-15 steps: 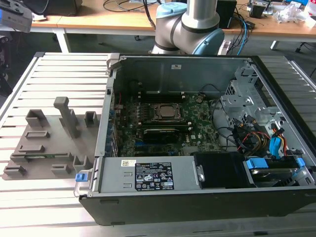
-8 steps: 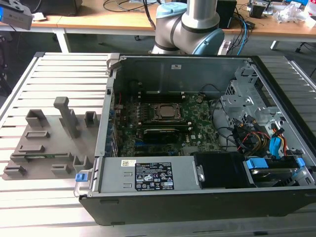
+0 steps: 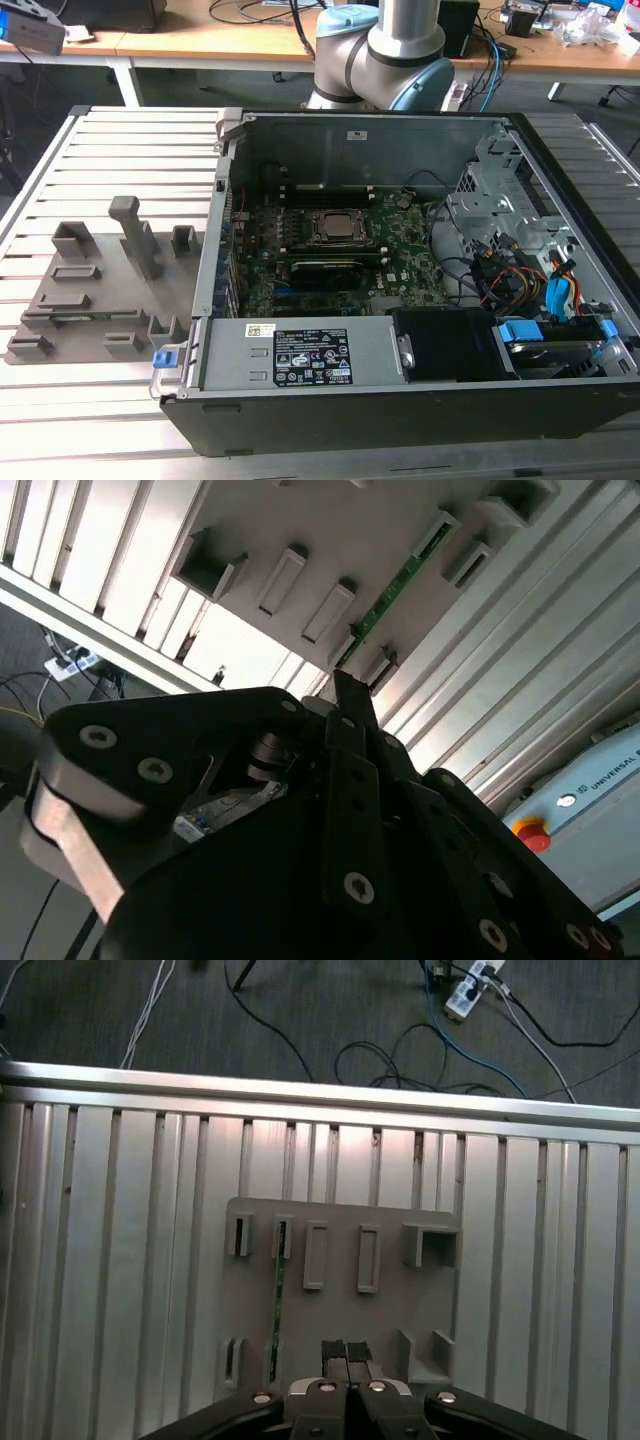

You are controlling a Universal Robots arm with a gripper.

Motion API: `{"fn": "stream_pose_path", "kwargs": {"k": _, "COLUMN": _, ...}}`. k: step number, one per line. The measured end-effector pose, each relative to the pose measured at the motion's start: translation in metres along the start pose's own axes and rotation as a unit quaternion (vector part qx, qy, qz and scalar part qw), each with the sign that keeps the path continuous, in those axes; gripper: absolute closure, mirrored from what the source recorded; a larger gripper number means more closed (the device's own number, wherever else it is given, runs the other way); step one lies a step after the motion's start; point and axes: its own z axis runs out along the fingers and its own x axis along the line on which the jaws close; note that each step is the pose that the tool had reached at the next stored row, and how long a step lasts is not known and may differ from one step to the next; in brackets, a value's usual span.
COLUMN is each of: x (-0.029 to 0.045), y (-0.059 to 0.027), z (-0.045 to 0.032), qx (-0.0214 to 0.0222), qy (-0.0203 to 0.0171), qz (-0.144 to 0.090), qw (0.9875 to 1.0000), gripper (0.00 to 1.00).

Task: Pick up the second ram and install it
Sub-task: 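Pick up the second ram and move it above second insertion slot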

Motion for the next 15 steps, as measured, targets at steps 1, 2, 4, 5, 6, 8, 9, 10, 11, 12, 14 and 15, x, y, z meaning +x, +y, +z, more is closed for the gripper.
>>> {"fn": "stream_pose_path", "kwargs": {"k": 1, "x": 0.0, "y": 0.0, "z": 0.0, "qx": -0.0002, "qy": 0.0004, "qz": -0.009, "qw": 1.0, "gripper": 0.89}}
{"fn": "stream_pose_path", "kwargs": {"k": 2, "x": 0.0, "y": 0.0, "z": 0.0, "qx": -0.0004, "qy": 0.0008, "qz": -0.019, "qw": 0.9998, "gripper": 0.89}}
{"fn": "stream_pose_path", "kwargs": {"k": 4, "x": 0.0, "y": 0.0, "z": 0.0, "qx": -0.0007, "qy": 0.0013, "qz": -0.03, "qw": 0.9996, "gripper": 0.89}}
{"fn": "stream_pose_path", "kwargs": {"k": 5, "x": 0.0, "y": 0.0, "z": 0.0, "qx": -0.0008, "qy": 0.0016, "qz": -0.036, "qw": 0.9994, "gripper": 0.89}}
{"fn": "stream_pose_path", "kwargs": {"k": 6, "x": 0.0, "y": 0.0, "z": 0.0, "qx": -0.0009, "qy": 0.0018, "qz": -0.04, "qw": 0.9992, "gripper": 0.89}}
{"fn": "stream_pose_path", "kwargs": {"k": 8, "x": 0.0, "y": 0.0, "z": 0.0, "qx": -0.0012, "qy": 0.0023, "qz": -0.051, "qw": 0.9987, "gripper": 0.89}}
{"fn": "stream_pose_path", "kwargs": {"k": 9, "x": 0.0, "y": 0.0, "z": 0.0, "qx": -0.0013, "qy": 0.0024, "qz": -0.056, "qw": 0.9985, "gripper": 0.89}}
{"fn": "stream_pose_path", "kwargs": {"k": 10, "x": 0.0, "y": 0.0, "z": 0.0, "qx": -0.0014, "qy": 0.0027, "qz": -0.061, "qw": 0.9981, "gripper": 0.89}}
{"fn": "stream_pose_path", "kwargs": {"k": 11, "x": 0.0, "y": 0.0, "z": 0.0, "qx": -0.0015, "qy": 0.0029, "qz": -0.066, "qw": 0.9978, "gripper": 0.89}}
{"fn": "stream_pose_path", "kwargs": {"k": 12, "x": 0.0, "y": 0.0, "z": 0.0, "qx": -0.0017, "qy": 0.0032, "qz": -0.072, "qw": 0.9974, "gripper": 0.89}}
{"fn": "stream_pose_path", "kwargs": {"k": 14, "x": 0.0, "y": 0.0, "z": 0.0, "qx": -0.0017, "qy": 0.0033, "qz": -0.073, "qw": 0.9973, "gripper": 0.89}}
{"fn": "stream_pose_path", "kwargs": {"k": 15, "x": -0.0001, "y": 0.0, "z": 0.0003, "qx": -0.0012, "qy": 0.0024, "qz": -0.053, "qw": 0.9986, "gripper": 0.89}}
